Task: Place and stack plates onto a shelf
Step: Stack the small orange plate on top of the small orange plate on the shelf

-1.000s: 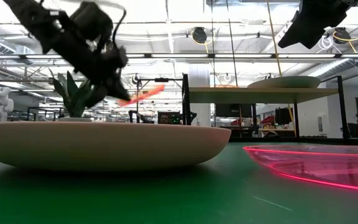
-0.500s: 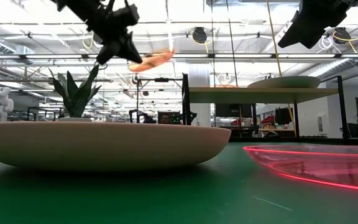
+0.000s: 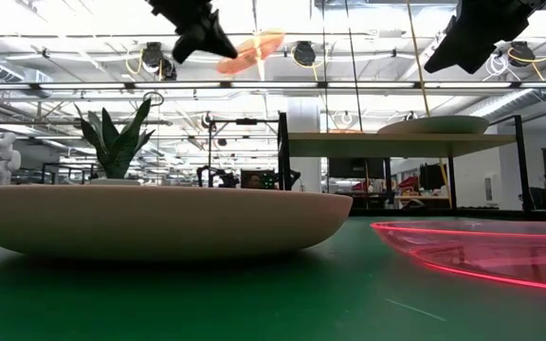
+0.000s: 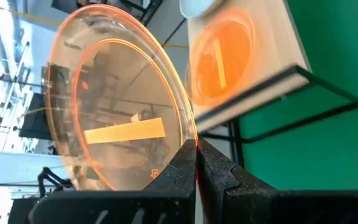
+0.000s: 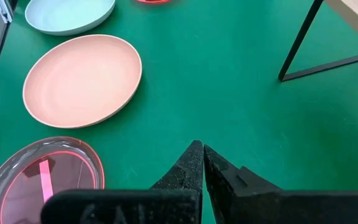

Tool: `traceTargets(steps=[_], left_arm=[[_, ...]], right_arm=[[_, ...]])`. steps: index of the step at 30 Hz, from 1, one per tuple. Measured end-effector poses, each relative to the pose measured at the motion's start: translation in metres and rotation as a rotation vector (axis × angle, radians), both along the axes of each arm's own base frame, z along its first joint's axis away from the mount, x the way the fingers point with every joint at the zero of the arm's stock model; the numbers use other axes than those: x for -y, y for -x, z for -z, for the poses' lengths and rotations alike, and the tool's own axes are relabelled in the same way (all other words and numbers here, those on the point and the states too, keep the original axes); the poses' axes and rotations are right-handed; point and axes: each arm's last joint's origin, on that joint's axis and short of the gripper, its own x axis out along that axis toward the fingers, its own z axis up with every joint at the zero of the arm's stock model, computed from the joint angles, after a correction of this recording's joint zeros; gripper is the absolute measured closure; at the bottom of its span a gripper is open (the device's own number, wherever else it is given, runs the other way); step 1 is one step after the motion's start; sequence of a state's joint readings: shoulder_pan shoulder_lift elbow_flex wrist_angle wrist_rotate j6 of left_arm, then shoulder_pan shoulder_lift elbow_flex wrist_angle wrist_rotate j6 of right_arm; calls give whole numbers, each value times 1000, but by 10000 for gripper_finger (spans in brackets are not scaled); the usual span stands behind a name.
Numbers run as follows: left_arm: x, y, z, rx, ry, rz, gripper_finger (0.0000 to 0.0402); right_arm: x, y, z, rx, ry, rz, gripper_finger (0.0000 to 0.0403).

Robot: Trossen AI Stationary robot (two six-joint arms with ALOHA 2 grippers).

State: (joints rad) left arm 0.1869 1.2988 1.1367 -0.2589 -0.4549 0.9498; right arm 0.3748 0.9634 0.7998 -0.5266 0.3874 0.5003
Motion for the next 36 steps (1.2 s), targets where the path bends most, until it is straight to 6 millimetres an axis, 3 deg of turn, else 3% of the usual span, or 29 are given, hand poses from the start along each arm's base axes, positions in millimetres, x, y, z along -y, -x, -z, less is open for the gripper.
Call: traceTargets(steps=[9,19,27,31,36], left_arm=[[-2,-60,-2,-38,-17,51,398],[-3,-123,16,-85,-19,86,399],[-20,-151,48,-150,13,107,399],[-30,-156,66,-194,30,89,399],[-39,-157,75,-202,52,59,399]], right_arm=[[0,0,0,-4,24,-22,403],[-2,0,1,-30,20,-130,403],[-4,1,1,-38,-9,-162,403],[-4,1,1,-39,-9,-161,403],[-4,1,1,-38,-11,-159,403]])
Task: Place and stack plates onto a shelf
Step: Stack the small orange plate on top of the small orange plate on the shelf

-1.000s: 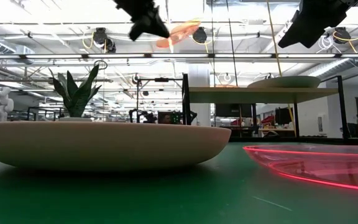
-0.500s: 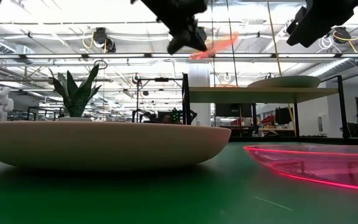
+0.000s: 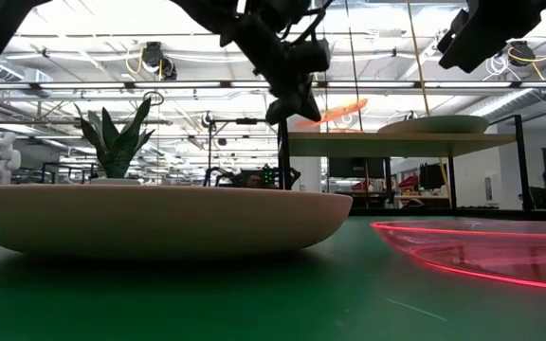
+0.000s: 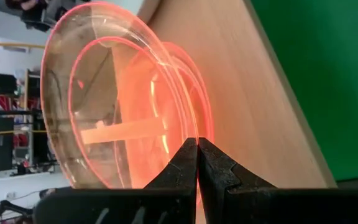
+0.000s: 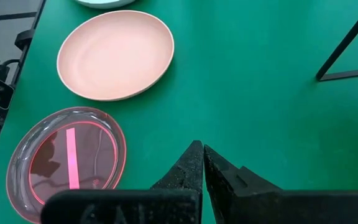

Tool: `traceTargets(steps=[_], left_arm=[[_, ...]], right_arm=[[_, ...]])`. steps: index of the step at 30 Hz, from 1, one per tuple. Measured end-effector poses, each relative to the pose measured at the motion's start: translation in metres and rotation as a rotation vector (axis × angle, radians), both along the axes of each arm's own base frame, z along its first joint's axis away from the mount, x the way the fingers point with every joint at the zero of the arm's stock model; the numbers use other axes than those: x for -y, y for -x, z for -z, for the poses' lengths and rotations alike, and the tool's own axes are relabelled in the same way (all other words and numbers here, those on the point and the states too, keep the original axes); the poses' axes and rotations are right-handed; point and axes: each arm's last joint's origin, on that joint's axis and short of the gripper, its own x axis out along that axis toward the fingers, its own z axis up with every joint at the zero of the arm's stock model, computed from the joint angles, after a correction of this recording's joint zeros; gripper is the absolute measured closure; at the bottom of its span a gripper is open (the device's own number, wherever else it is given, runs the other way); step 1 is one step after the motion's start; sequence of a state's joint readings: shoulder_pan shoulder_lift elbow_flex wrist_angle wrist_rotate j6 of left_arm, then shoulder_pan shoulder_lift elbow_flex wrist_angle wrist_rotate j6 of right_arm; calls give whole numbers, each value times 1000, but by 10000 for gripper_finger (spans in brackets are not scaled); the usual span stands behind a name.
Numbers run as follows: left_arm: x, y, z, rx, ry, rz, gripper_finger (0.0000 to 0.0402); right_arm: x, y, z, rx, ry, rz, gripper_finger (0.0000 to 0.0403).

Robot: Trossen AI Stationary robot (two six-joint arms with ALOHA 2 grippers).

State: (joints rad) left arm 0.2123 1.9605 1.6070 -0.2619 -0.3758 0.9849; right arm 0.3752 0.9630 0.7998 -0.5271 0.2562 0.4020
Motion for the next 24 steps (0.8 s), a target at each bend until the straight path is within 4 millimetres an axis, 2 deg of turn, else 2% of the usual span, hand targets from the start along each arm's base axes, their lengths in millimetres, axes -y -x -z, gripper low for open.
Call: traceTargets(steps=[16,24], left_arm=[[-10,4,1,20,71,-36,395],[-14,4,-1,38,76,-49,334]], right_arm=[[0,0,0,0,-4,4,403],[0,0,0,0,-4,4,403]])
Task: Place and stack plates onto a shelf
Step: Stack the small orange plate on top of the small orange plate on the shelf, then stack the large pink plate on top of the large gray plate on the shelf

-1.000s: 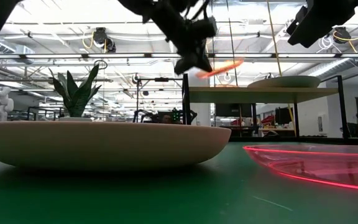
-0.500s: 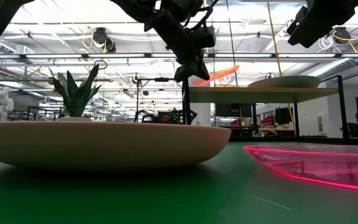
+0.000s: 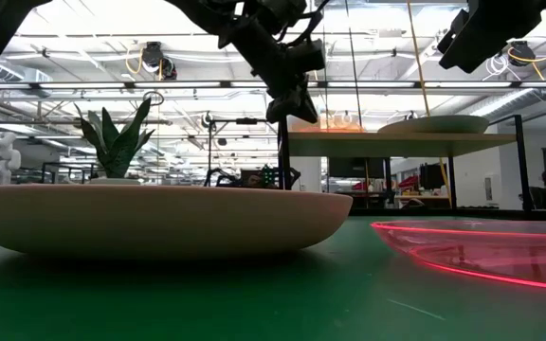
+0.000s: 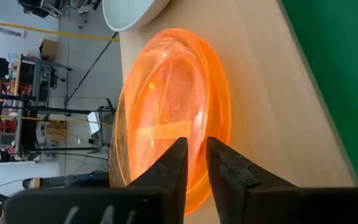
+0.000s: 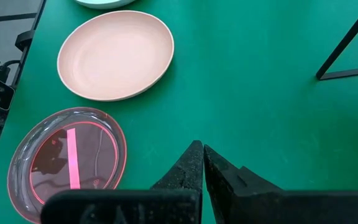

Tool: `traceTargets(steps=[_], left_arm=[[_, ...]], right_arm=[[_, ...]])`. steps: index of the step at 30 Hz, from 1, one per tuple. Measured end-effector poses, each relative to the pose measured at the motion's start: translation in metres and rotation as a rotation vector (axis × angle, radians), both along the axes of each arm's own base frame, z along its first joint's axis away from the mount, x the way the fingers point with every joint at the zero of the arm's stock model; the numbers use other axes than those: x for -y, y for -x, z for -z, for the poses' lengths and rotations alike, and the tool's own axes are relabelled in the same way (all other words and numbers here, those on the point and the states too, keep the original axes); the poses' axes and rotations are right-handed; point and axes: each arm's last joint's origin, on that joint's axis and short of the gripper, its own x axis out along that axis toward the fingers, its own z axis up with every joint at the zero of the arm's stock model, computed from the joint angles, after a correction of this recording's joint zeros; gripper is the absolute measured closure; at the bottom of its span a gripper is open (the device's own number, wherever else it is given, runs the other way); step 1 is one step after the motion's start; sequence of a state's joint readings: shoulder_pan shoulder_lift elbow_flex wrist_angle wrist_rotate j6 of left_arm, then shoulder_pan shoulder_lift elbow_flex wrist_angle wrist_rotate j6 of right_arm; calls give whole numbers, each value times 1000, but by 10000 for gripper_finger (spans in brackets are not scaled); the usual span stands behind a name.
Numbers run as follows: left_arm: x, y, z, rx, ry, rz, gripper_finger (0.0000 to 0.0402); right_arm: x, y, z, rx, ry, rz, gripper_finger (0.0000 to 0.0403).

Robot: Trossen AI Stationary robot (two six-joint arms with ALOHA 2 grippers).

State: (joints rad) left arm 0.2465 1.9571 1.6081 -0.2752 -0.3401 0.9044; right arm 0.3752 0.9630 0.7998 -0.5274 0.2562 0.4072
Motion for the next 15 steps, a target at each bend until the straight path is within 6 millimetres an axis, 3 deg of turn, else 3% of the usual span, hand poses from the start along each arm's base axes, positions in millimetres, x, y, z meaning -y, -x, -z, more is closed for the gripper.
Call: traceTargets(steps=[7,15], left_arm=[[2,-1,0,9,4,1,324],[20,-4,-2,31,15,-5,323]], right_arm=[[0,0,0,0,0,0,403],[0,0,0,0,0,0,403]])
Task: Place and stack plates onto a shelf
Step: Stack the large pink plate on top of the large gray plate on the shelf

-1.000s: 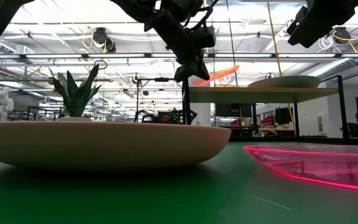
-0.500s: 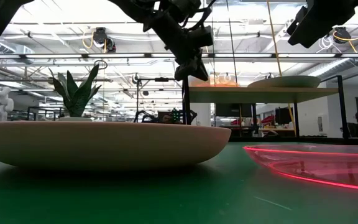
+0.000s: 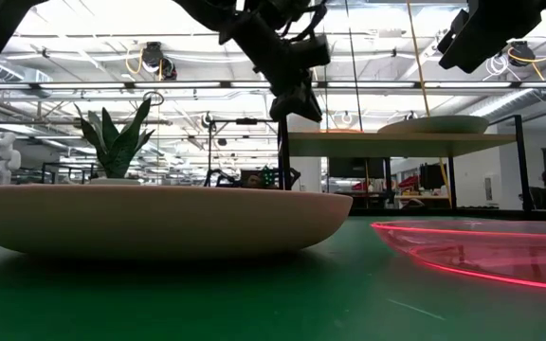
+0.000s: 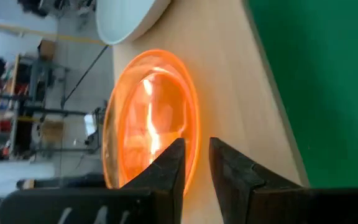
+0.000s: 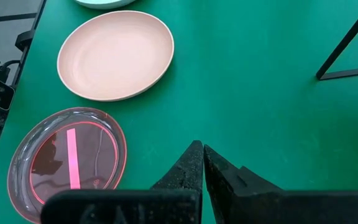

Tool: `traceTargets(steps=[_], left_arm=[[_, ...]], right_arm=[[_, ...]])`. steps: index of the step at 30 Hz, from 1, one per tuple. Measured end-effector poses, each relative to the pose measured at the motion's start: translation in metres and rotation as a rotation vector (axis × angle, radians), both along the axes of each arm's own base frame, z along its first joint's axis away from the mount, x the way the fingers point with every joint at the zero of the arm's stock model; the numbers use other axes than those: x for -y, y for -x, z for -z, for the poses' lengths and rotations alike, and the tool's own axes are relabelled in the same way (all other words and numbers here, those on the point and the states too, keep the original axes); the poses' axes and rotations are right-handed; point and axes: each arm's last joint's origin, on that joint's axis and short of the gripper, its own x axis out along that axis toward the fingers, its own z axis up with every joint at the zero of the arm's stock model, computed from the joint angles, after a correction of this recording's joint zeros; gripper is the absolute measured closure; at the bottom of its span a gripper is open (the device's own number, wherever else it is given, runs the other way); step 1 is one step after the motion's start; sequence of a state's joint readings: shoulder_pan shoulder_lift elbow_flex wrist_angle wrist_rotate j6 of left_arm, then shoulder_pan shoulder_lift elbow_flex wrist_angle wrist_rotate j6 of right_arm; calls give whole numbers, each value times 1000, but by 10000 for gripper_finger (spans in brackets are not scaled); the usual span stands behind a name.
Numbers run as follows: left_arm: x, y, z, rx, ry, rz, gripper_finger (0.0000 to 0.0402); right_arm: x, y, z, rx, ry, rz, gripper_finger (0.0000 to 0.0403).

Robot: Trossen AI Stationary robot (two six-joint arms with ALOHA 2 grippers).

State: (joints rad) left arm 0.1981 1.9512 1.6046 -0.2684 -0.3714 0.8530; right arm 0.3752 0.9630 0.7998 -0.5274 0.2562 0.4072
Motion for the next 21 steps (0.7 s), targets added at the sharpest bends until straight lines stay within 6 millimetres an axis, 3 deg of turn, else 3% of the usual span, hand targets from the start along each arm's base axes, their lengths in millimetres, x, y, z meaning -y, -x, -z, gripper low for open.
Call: traceTargets(steps=[7,11,15,21], left_arm=[[44,22,-34,10,22,-62,323],[76,53,-53,-70,180,-14,323],[100,84,-69,-111,363,-27,323],[129,114,-76,-138,430,-7,323]], right_arm=[[-2,-4,-4,56,-23,1,403],[-10,-22,-3,123,-72,-49,403],[-19,-41,13,84,-68,-110,403],[-32,-78,28,52,-16,-236,397]])
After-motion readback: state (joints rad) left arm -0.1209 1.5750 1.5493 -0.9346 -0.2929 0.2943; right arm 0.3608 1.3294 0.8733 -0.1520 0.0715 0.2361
